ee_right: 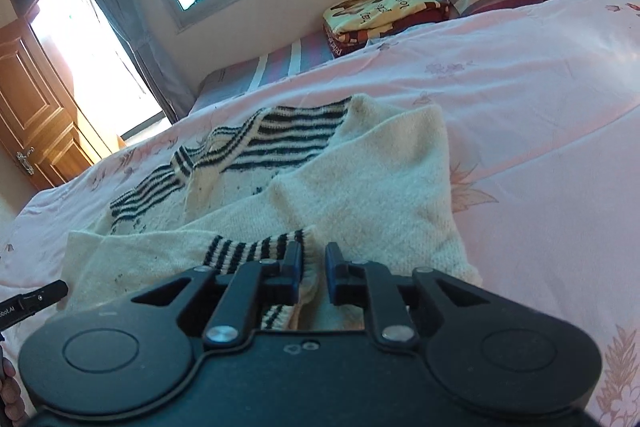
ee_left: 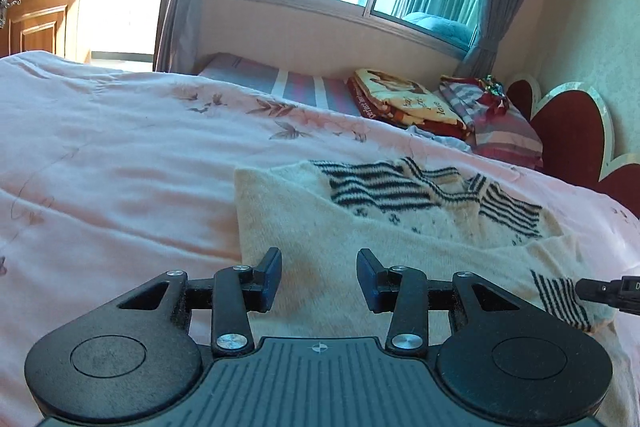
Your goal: Fold small clothes
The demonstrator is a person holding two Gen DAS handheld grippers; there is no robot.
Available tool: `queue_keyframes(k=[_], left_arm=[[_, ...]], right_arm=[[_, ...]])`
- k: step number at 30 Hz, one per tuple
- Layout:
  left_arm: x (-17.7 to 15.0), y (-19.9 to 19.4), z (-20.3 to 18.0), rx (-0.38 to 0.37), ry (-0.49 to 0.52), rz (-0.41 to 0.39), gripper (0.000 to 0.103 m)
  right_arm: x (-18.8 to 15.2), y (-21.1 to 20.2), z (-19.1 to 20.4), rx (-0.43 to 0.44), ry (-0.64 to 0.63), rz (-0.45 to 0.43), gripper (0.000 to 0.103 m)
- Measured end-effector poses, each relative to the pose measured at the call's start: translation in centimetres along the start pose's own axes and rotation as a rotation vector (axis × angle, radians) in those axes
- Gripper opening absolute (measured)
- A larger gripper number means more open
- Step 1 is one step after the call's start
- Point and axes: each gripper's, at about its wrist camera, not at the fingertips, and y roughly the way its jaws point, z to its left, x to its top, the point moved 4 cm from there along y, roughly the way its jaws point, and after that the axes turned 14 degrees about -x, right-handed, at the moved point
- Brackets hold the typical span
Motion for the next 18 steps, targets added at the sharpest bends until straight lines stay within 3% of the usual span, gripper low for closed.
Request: queue_keyframes(k=[5, 8, 9, 16, 18], left_arm=[[2.6, 3.5, 1.5, 0.041, 0.027, 0.006, 0.042], [2.1, 6.0, 2.5, 0.054, 0.04, 0.065, 0.042], [1.9, 6.1, 2.5, 0.052, 0.056, 0.052, 0.042], [0.6, 1.2, -0.1, 0.053, 0.109, 0.014, 0.042], [-0.9, 0.3, -0.4, 0.035, 0.096, 0.043, 0.042]], right_arm=[[0.7, 1.2, 0.4, 0.004, 0.002, 0.005, 0.018], [0.7, 2.0, 0.7, -0.002, -0.012, 0.014, 0.018], [0.7, 2.1, 0.7, -0.004, -0.011, 0.015, 0.018], [0.8, 0.0, 1.1, -0.006, -0.037, -0.016, 0.019], [0.2, 0.1, 1.5, -0.021, -0.084, -0.014, 0.021]])
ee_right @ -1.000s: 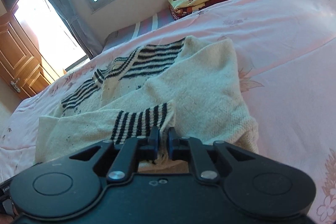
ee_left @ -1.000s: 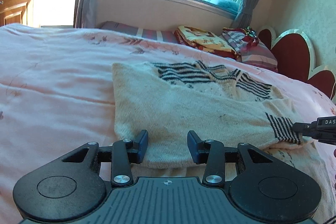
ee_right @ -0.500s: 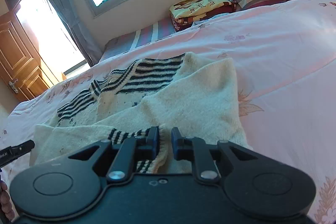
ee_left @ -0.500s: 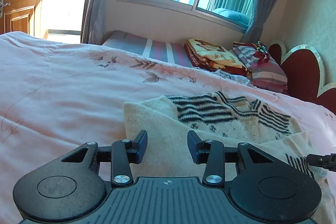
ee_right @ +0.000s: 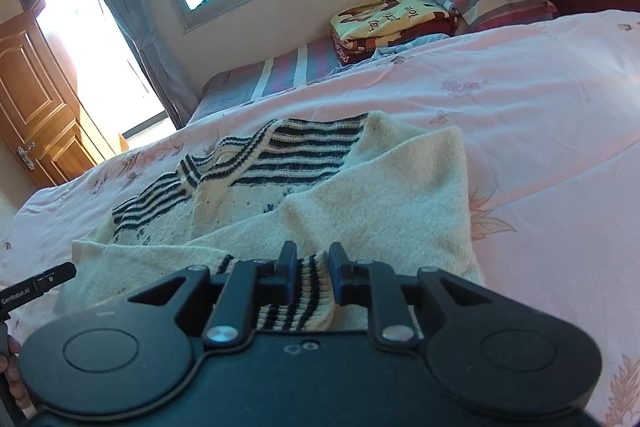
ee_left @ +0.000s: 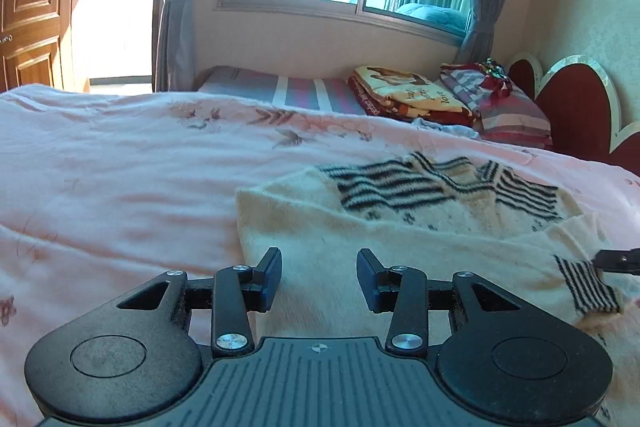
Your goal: Fold small clothes
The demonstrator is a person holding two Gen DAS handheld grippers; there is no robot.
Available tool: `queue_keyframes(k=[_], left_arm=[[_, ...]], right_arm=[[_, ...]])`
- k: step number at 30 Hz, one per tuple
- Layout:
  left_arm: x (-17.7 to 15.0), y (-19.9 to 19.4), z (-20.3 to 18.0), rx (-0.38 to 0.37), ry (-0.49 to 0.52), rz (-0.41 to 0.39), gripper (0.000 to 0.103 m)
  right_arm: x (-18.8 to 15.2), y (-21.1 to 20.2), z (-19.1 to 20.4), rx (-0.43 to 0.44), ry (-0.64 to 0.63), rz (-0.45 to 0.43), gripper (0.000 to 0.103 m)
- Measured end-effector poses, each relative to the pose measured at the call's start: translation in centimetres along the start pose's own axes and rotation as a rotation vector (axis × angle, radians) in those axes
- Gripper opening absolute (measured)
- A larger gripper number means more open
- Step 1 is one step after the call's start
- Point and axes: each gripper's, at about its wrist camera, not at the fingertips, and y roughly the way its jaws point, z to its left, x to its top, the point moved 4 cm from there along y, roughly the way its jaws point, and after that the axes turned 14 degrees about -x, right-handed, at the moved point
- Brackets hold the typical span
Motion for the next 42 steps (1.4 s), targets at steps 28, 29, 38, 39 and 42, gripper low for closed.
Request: queue_keyframes(k=[28, 29, 38, 39, 42], left_arm=[[-3.9, -3.4, -2.1, 0.002, -0.001, 0.089, 0.042], [-3.9, -3.3, -2.1, 0.003, -0.005, 0.087, 0.044], [-4.0, -2.3, -3.2, 0.072, 0.038, 0.09, 0.056], [-4.0, -2.2, -3.3, 0.081, 0.043, 0.092, 0.056], [-3.8, -2.1, -3.8, 0.117, 0.062, 0.116, 0.057]], right_arm=[[-3.0, -1.8, -0.5, 0.046, 0.045, 0.071, 0.026], [-3.0, -1.6, -0.5, 0.058, 0.049, 0.074, 0.026], [-3.1, -1.8, -1.1, 0.1, 0.06, 0.084, 0.006], [-3.4, -1.5, -1.1, 0.1, 0.058, 0.088, 0.006], [-3.1, -1.2, -0.7, 0.098, 0.024, 0.076, 0.009]])
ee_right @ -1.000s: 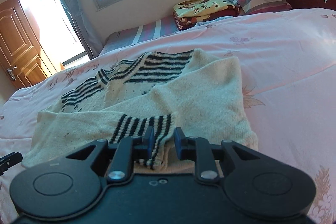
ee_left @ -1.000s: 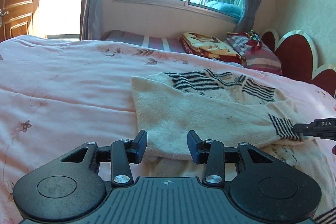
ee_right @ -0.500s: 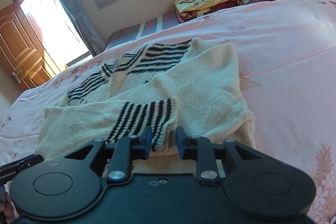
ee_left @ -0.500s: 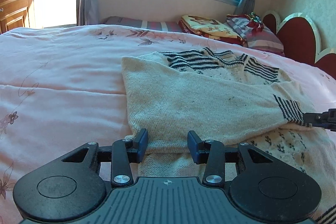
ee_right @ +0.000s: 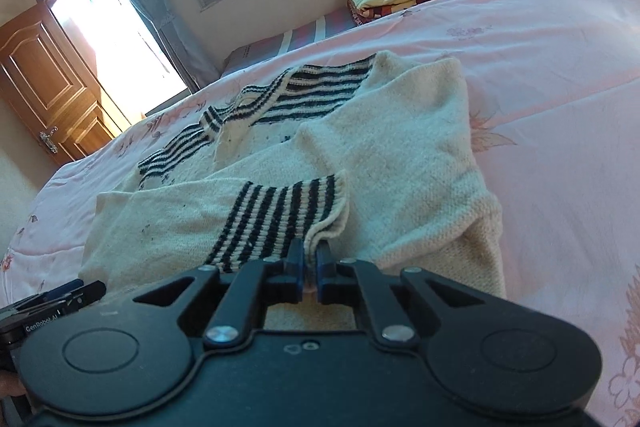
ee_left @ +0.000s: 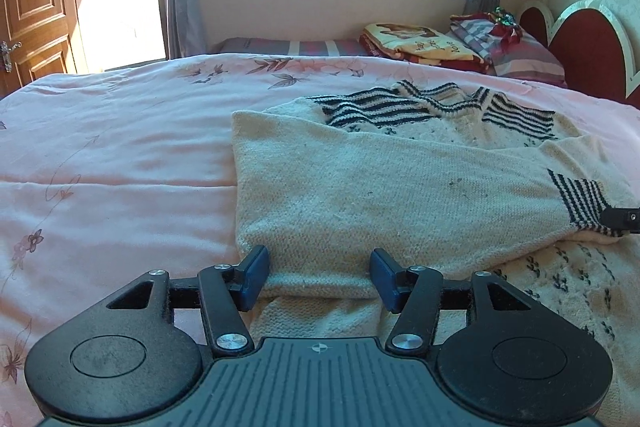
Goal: Fold small clothes
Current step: 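Open the right tool to release the cuff and withdraw both tools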
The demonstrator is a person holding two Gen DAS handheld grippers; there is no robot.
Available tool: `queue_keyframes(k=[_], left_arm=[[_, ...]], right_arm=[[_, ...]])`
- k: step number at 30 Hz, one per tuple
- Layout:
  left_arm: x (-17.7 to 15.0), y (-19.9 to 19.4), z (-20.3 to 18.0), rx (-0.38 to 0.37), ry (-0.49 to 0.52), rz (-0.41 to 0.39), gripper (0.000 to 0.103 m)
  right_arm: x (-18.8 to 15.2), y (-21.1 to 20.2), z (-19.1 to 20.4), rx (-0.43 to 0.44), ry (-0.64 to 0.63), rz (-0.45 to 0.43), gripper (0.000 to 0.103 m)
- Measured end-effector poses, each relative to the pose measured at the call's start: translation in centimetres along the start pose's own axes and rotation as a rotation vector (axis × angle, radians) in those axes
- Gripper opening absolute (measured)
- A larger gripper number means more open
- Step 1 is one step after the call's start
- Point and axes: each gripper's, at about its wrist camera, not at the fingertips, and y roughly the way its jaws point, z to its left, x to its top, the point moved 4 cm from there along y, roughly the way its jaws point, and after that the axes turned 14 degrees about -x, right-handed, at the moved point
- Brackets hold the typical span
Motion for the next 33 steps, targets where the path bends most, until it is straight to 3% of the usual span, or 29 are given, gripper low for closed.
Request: queue_keyframes(k=[2, 4, 5, 6, 11, 16, 23, 28, 30, 33], left_arm=[[0.2, -0.6, -0.5, 0.033, 0.0, 0.01, 0.057], [-0.1, -1.5, -1.2, 0.062, 0.01, 0.006, 0.079], [-0.5, -2.0, -1.5, 0.078, 0.017, 0.01, 0.096], [-1.1, -2.4, -1.8, 0.083, 0.026, 0.017, 0.096], [-4.9, -5.1, -3.0, 0.074, 0.045, 0.076, 0.096], [-8.0, -8.1, -3.3, 0.059, 0.033, 0.074, 0.096], [-10.6, -11.8, -3.8, 0.038, 0.035, 0.106, 0.096], [-12.1, -14.0, -4.8, -0.048, 0.033, 0.123, 0.095], [-12.7, -15.0, -5.0, -0.104, -0.008, 0.127, 0.074], [-14.3, -16.5, -4.1, -0.221, -0.138, 0.112, 0.067]], right_arm=[[0.3, -0.3, 0.1, 0.002, -0.016, 0.0, 0.017], [0.4, -1.7, -0.4, 0.0, -0.021, -0.023, 0.034], [0.3, -2.6, -0.8, 0.009, -0.02, -0.038, 0.042], [0.1, -3.6, -1.4, 0.021, -0.016, -0.044, 0.046], [-2.4, -7.2, -4.6, 0.05, -0.005, 0.001, 0.053], [-6.8, -10.7, -7.1, 0.036, 0.068, 0.052, 0.054], [-11.1, -14.0, -5.7, 0.046, 0.084, 0.09, 0.054], [-12.7, -15.9, -5.7, 0.086, 0.14, 0.099, 0.054], [-13.2, -16.5, -6.3, 0.087, 0.163, 0.107, 0.054], [-13.9, -17.3, -7.4, 0.096, 0.191, 0.111, 0.054]])
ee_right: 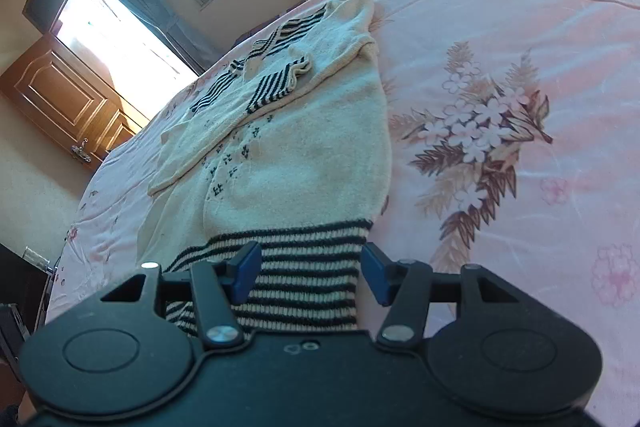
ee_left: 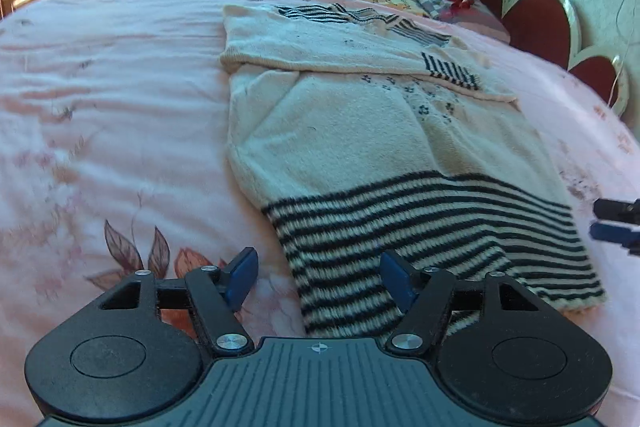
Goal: Fold small clothes
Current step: 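Open the right tool to release the cuff and withdraw both tools, then grasp the striped hem of the sweater with both tools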
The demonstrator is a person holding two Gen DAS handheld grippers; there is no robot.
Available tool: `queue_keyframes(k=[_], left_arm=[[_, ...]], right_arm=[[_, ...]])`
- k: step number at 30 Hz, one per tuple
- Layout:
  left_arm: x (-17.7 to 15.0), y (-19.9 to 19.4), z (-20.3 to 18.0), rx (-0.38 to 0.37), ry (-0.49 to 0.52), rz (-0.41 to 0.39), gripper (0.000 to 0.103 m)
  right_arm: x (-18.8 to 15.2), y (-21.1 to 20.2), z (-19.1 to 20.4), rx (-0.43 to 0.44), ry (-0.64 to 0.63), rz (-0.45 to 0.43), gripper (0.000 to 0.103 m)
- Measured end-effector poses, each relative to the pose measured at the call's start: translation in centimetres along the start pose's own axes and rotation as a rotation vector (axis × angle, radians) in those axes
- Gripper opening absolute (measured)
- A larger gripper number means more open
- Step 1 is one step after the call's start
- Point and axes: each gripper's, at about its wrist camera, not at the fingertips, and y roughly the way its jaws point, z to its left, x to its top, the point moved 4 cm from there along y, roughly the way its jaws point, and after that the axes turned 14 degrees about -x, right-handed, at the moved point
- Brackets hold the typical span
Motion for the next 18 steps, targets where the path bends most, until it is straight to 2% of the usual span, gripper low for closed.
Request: queue_keyframes(k=[4, 6, 7, 10, 13, 18], left_arm=[[-1.7, -1.7, 2.0, -0.208, -0.233, -0.049, 0.063], [-2.4, -1.9, 3.2, -0.268, -0.327, -0.064, 0.053], [-2.7, -1.8, 3.7, -0.292, -0.365, -0.072, 0.052], [-2.9, -1.2, 4.3, -0.359, -0.429, -0.076, 0.052], [-2.7, -0.2, 4.7, -0.413, -0.477, -0.083, 0.052], [-1.6, 1.8, 4.9, -0.458, -0.532, -0.097, 0.052]], right_arm=[[-1.0, -0.5, -1.7, 0.035, 0.051, 0.024, 0.05], [-1.5, -0.2, -2.5, 0.048, 0.088, 0.051, 0.047], [-1.9, 0.3, -2.9, 0.059, 0.116, 0.072, 0.044], [-2.1, 1.1, -3.4, 0.108, 0.176, 0.086, 0.038], [-2.0, 2.0, -3.1, 0.12, 0.167, 0.098, 0.025], [-0.7, 3.4, -2.0, 0.136, 0.131, 0.104, 0.024]])
